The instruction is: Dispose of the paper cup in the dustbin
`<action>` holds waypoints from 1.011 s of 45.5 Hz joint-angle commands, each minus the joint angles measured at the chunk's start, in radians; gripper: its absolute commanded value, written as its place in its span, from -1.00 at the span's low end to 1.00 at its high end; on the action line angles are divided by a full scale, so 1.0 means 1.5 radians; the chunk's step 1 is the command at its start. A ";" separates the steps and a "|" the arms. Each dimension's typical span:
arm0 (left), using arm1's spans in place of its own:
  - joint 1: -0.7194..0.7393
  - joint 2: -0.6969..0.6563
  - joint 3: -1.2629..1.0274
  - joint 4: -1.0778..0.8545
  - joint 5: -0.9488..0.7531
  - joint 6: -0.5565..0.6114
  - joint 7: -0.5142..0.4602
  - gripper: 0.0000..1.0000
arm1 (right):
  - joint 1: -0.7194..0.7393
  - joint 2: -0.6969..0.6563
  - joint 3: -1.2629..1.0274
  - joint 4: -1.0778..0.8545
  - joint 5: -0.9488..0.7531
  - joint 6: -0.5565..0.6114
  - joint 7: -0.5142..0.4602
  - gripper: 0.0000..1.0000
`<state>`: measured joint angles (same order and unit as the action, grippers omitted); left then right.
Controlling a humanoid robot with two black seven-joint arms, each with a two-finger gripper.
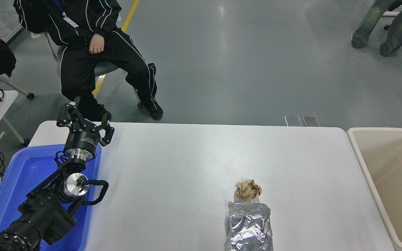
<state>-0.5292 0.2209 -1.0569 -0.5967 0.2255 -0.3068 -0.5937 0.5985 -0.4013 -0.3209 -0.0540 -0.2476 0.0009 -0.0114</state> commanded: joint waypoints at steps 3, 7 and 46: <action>0.000 0.000 0.000 0.000 0.000 0.000 0.000 1.00 | -0.003 0.011 0.001 0.002 0.000 -0.051 -0.001 0.12; 0.000 0.000 0.000 0.000 0.000 0.000 0.000 1.00 | 0.000 0.011 0.002 0.002 0.000 -0.053 0.000 0.66; 0.000 0.000 0.000 0.000 0.000 0.000 0.000 1.00 | 0.316 -0.112 0.717 0.453 0.000 -0.055 0.002 0.98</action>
<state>-0.5293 0.2207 -1.0569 -0.5968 0.2253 -0.3069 -0.5936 0.9983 -0.5734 0.4385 0.3394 -0.2455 -0.0656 -0.0070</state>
